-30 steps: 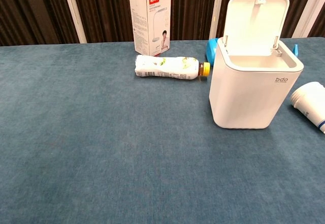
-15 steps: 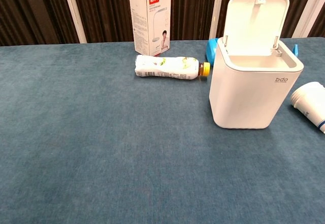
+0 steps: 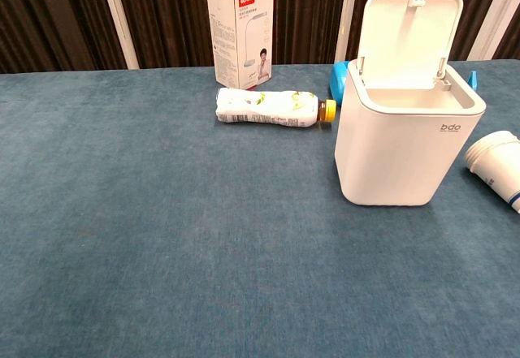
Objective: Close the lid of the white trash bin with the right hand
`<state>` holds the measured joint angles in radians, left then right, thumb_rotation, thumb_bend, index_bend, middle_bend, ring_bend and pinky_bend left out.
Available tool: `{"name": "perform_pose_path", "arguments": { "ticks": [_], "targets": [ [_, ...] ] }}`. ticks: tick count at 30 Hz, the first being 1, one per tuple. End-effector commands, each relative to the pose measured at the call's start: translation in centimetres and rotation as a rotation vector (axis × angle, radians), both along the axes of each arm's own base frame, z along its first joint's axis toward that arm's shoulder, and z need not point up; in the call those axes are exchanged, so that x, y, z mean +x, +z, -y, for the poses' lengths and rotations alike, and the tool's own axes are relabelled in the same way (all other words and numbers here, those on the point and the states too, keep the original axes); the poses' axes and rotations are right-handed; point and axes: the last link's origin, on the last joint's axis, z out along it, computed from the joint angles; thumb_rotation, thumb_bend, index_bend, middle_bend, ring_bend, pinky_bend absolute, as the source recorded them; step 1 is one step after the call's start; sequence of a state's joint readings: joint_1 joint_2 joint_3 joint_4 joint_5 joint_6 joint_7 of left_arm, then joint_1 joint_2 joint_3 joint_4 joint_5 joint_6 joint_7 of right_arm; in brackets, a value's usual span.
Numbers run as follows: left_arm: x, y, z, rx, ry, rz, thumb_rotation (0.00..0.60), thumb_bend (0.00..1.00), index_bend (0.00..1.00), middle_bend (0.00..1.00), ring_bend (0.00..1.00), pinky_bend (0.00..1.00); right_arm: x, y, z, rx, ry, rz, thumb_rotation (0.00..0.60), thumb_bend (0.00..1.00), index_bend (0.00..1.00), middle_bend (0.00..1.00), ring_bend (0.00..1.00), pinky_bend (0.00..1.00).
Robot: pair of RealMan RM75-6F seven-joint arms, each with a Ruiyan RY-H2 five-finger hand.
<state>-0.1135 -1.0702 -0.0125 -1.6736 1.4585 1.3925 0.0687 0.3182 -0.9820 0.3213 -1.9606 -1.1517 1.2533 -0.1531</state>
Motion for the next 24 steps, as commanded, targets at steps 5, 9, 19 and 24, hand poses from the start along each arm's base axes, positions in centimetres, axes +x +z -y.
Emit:
{"name": "perform_pose_path", "arguments": {
  "ticks": [5,9,19,24],
  "targets": [
    [0.0,0.0,-0.2,-0.007,0.009,0.023,0.6,0.0,0.0,0.0,0.0,0.0,5.5,0.6,4.7,0.085,0.001,0.045,0.6,0.66,0.01,0.81,0.88,0.86],
    [0.0,-0.1,-0.3,-0.012,0.017,0.034,0.6,0.0,0.0,0.0,0.0,0.0,7.1,-0.2,6.2,0.135,-0.024,0.063,0.6,0.68,0.04,0.82,0.88,0.86],
    [-0.4,0.1,-0.6,-0.005,0.036,0.049,0.6,0.0,0.0,0.0,0.0,0.0,10.2,-2.3,8.2,0.22,-0.062,0.09,0.6,0.69,0.21,0.82,0.88,0.86],
    [-0.4,0.3,-0.7,-0.005,0.034,0.054,0.6,0.0,0.0,0.0,0.0,0.0,10.5,-3.1,8.1,0.245,-0.094,0.089,0.6,0.69,0.25,0.82,0.88,0.86]
  ]
}}
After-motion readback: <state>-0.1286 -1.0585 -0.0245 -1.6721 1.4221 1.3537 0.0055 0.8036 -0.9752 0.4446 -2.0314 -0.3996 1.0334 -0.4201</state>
